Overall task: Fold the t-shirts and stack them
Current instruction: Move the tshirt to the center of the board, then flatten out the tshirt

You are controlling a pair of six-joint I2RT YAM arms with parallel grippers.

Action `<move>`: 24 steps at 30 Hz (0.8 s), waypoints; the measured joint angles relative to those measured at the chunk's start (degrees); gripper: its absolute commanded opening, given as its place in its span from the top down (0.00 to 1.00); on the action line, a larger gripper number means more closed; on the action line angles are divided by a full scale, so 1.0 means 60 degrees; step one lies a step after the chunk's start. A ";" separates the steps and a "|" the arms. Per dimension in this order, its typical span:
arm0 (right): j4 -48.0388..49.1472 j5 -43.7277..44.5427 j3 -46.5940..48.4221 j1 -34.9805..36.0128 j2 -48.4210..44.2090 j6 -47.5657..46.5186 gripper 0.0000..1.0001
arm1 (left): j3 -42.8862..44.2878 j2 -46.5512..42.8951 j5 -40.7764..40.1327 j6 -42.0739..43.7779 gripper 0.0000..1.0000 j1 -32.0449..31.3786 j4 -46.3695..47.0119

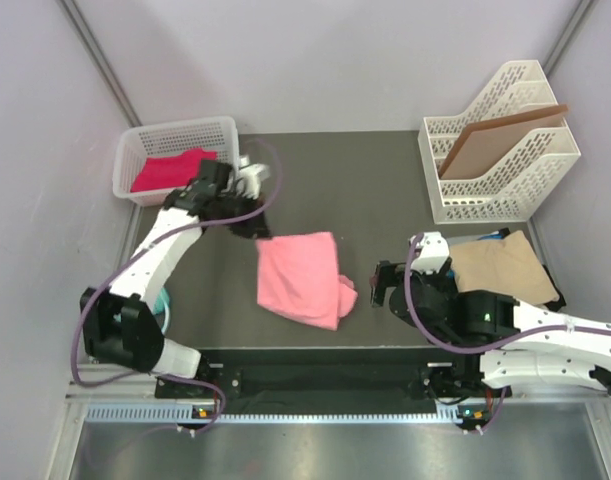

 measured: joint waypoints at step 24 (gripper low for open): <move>0.0725 -0.0801 -0.0801 -0.0339 0.1679 0.0703 0.00 | -0.2240 -0.1133 -0.1443 0.1974 0.02 -0.3982 0.0656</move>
